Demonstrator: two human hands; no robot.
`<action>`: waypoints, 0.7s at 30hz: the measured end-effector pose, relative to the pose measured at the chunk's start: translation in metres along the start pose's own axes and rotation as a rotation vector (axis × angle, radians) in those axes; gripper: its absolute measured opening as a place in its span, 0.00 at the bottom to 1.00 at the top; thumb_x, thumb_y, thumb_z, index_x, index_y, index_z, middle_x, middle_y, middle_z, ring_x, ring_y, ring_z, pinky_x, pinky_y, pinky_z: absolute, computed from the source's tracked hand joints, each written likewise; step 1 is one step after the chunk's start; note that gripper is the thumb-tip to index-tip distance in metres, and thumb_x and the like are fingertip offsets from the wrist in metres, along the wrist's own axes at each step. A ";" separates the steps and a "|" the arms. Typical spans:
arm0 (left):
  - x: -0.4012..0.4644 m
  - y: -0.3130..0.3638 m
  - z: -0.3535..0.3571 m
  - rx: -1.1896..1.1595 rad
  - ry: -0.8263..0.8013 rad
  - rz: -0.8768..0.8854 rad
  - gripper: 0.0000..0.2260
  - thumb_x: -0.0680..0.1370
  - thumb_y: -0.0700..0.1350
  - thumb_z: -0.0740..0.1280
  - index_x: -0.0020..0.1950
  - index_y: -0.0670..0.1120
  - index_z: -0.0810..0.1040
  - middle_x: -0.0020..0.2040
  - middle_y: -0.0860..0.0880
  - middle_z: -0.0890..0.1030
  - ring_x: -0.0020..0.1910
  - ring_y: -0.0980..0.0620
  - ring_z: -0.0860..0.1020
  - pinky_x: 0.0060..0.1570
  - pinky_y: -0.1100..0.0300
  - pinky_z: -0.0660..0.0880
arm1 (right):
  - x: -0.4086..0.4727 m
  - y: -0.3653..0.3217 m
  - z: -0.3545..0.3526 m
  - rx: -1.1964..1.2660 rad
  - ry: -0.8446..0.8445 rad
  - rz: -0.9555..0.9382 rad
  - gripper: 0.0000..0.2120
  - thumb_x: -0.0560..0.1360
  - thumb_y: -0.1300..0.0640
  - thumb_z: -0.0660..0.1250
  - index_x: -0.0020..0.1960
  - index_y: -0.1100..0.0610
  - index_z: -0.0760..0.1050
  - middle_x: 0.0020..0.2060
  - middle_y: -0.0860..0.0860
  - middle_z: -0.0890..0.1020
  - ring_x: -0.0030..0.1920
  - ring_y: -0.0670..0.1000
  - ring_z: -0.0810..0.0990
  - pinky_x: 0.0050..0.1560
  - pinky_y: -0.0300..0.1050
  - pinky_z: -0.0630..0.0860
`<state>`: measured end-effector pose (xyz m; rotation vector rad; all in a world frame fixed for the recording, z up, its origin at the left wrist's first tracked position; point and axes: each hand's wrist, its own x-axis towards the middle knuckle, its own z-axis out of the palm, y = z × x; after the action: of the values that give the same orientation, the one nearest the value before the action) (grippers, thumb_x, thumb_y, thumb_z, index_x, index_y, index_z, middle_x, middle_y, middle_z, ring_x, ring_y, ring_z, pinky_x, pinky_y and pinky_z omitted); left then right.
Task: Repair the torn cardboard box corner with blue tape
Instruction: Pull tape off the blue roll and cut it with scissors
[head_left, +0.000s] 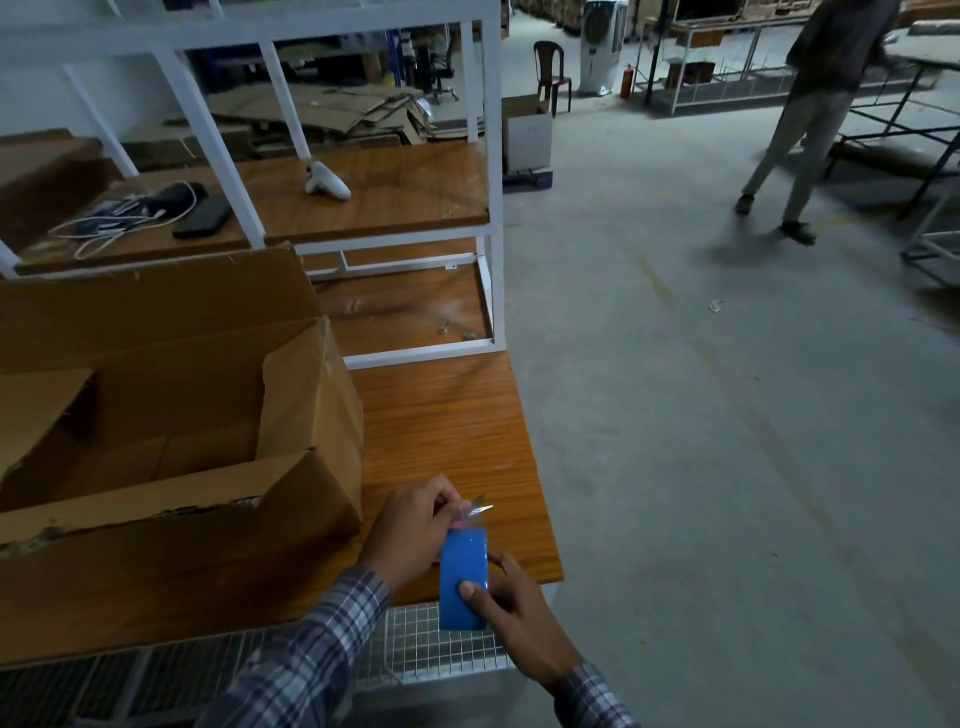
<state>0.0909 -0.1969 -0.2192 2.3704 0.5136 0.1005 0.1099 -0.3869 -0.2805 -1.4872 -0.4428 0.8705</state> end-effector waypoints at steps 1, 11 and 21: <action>0.002 0.003 -0.002 0.021 -0.003 0.009 0.08 0.84 0.50 0.70 0.45 0.54 0.79 0.40 0.55 0.83 0.40 0.60 0.81 0.37 0.66 0.74 | 0.000 0.003 0.003 0.011 0.022 0.010 0.31 0.78 0.39 0.74 0.74 0.52 0.69 0.57 0.50 0.87 0.59 0.50 0.87 0.56 0.44 0.84; 0.018 0.019 -0.023 0.186 0.011 0.104 0.08 0.86 0.50 0.65 0.47 0.53 0.77 0.42 0.55 0.79 0.42 0.59 0.77 0.39 0.63 0.70 | 0.016 0.030 -0.003 -0.532 0.303 -0.406 0.24 0.71 0.29 0.74 0.60 0.41 0.84 0.80 0.41 0.58 0.74 0.42 0.65 0.66 0.31 0.68; 0.054 0.050 -0.058 0.213 0.074 0.179 0.08 0.85 0.50 0.65 0.47 0.53 0.76 0.45 0.57 0.78 0.46 0.58 0.76 0.47 0.56 0.76 | 0.058 -0.002 -0.013 -0.657 0.330 -0.511 0.12 0.78 0.39 0.73 0.56 0.44 0.80 0.48 0.36 0.80 0.55 0.45 0.72 0.53 0.38 0.72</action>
<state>0.1455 -0.1732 -0.1464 2.6265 0.3608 0.2249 0.1570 -0.3529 -0.2937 -1.9424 -0.8629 0.0537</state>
